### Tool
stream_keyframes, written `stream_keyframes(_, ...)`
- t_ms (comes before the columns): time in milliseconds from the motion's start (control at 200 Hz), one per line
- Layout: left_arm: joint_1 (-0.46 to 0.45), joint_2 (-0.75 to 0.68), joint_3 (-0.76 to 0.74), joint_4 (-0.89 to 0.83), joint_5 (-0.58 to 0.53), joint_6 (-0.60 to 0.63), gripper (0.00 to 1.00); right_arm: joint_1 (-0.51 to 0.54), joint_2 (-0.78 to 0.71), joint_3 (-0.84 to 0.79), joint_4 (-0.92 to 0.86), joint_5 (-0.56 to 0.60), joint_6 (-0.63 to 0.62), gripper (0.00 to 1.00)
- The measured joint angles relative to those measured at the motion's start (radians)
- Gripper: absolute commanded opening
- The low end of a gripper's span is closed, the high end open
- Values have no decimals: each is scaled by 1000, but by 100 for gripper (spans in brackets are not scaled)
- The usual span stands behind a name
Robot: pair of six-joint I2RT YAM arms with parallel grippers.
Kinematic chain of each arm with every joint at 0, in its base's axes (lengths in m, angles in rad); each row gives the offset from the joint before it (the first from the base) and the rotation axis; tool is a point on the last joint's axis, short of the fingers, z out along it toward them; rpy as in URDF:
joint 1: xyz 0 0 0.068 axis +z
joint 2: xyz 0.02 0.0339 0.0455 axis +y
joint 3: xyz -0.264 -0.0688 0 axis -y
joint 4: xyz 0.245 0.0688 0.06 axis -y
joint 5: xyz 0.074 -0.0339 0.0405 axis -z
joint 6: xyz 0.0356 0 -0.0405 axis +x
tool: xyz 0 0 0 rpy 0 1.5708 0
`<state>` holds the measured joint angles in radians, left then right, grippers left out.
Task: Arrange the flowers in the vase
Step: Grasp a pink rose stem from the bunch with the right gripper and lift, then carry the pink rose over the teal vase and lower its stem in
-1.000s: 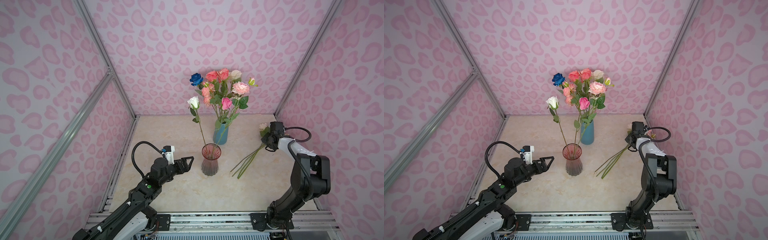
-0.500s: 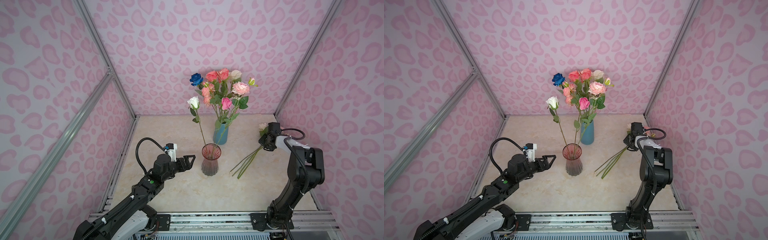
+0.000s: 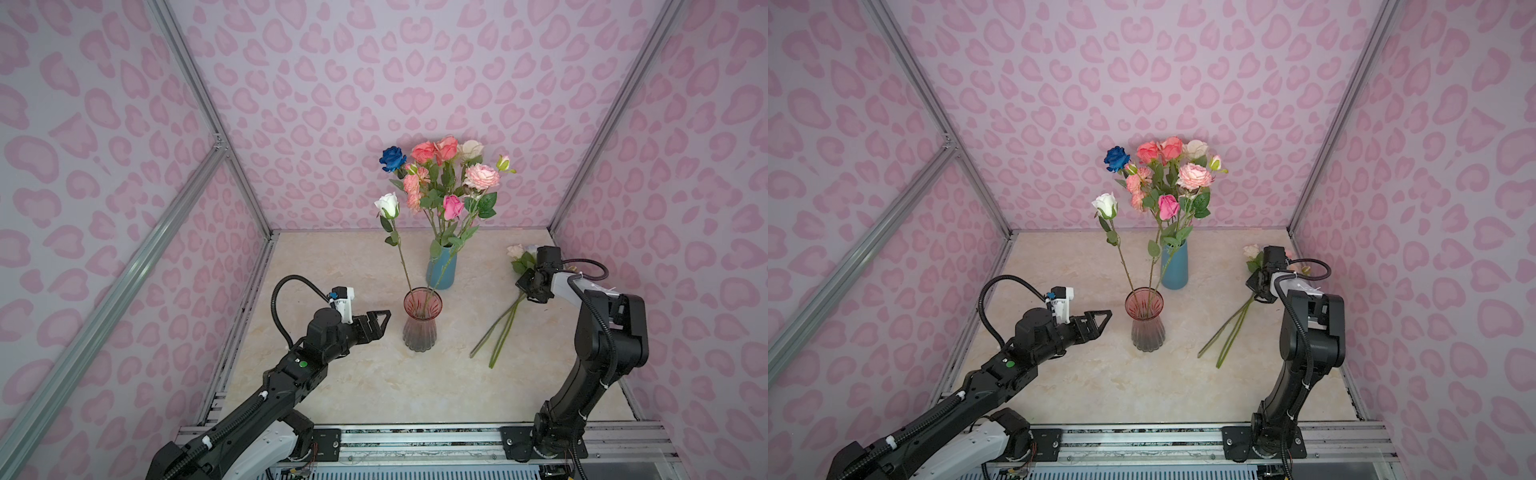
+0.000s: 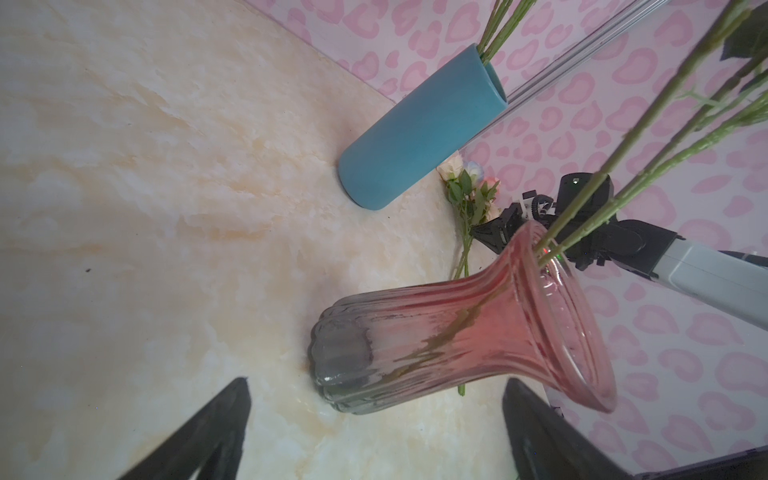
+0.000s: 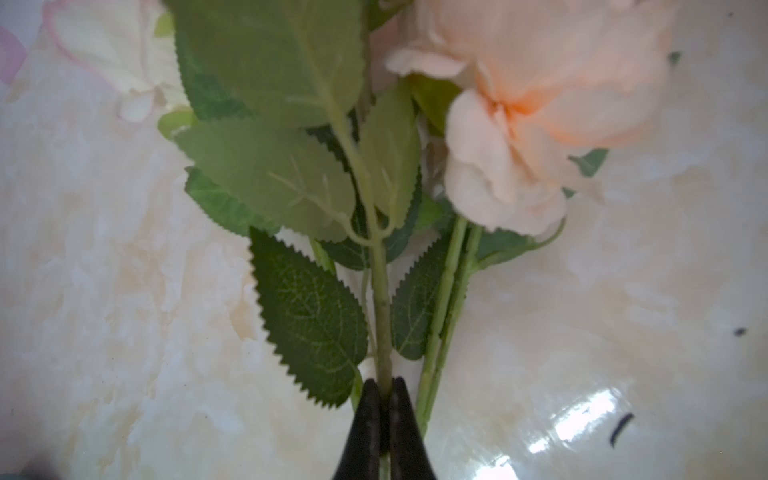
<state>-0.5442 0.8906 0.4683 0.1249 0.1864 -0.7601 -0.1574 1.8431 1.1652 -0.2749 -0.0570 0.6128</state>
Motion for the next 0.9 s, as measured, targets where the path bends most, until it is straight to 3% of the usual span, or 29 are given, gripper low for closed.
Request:
stream_keyframes(495, 0, -68, 3, -24, -4, 0, 96, 76, -278, -79, 45, -77, 26, 0)
stream_keyframes(705, 0, -126, 10, -76, -31, 0, 96, 184, -521, -108, 102, -86, 6, 0)
stream_keyframes(900, 0, -205, 24, -139, -99, 1, 96, 297, -778, -150, 134, -10, -54, 0)
